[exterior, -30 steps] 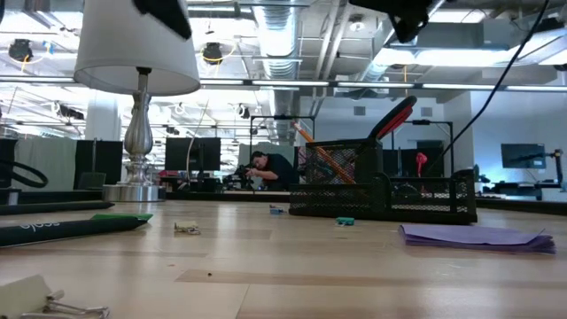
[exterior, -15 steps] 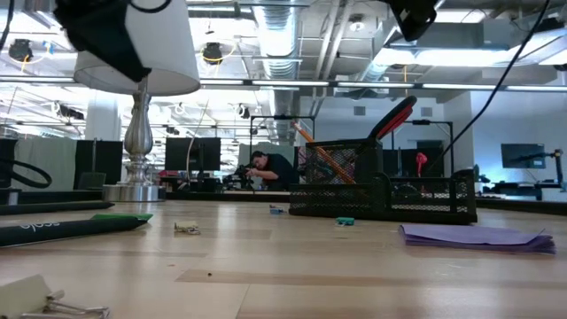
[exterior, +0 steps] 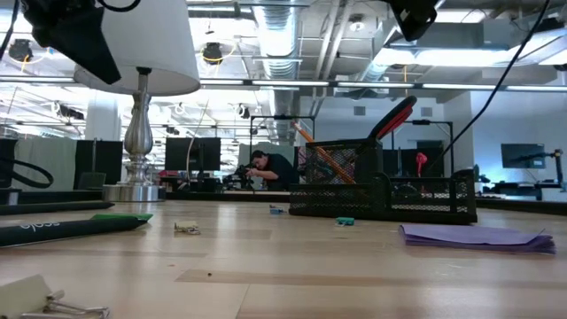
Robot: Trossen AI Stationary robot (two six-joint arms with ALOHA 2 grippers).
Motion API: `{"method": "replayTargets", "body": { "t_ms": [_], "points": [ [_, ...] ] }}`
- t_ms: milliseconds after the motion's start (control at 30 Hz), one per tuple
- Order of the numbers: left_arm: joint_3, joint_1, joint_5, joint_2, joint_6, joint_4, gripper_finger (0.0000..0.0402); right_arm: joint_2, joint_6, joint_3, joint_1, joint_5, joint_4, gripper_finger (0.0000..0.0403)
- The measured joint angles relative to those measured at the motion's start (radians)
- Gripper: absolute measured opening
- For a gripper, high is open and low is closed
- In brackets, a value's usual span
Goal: Pick and place office supplies into organizer
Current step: Put the top black pen into the black desk organizer
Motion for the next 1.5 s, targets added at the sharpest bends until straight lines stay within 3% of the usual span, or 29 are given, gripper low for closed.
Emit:
{"method": "replayTargets", "body": {
  "t_ms": [200,467,700,933,1167,1500],
  "points": [
    [-0.039,-0.075,-0.005,0.005,-0.174,0.011,0.0081,0.0,0.0,0.0,0.0,0.0,0.0,0.0134],
    [-0.187,-0.134,0.076,0.005,-0.411,0.023,0.0081,0.0,0.0,0.0,0.0,0.0,0.0,0.0134],
    [-0.178,-0.098,0.057,0.004,-0.389,0.005,0.0081,0.0,0.0,0.0,0.0,0.0,0.0,0.0134],
    [-0.06,-0.059,-0.009,-0.071,-0.402,-0.232,0.0081,0.0,0.0,0.0,0.0,0.0,0.0,0.0134],
    [-0.024,0.042,0.186,-0.202,-0.281,-0.23,0.0081,0.0,0.0,0.0,0.0,0.0,0.0,0.0134],
    [-0.122,0.13,0.233,-0.233,-0.219,-0.16,0.0081,0.0,0.0,0.0,0.0,0.0,0.0,0.0134]
  ]
}}
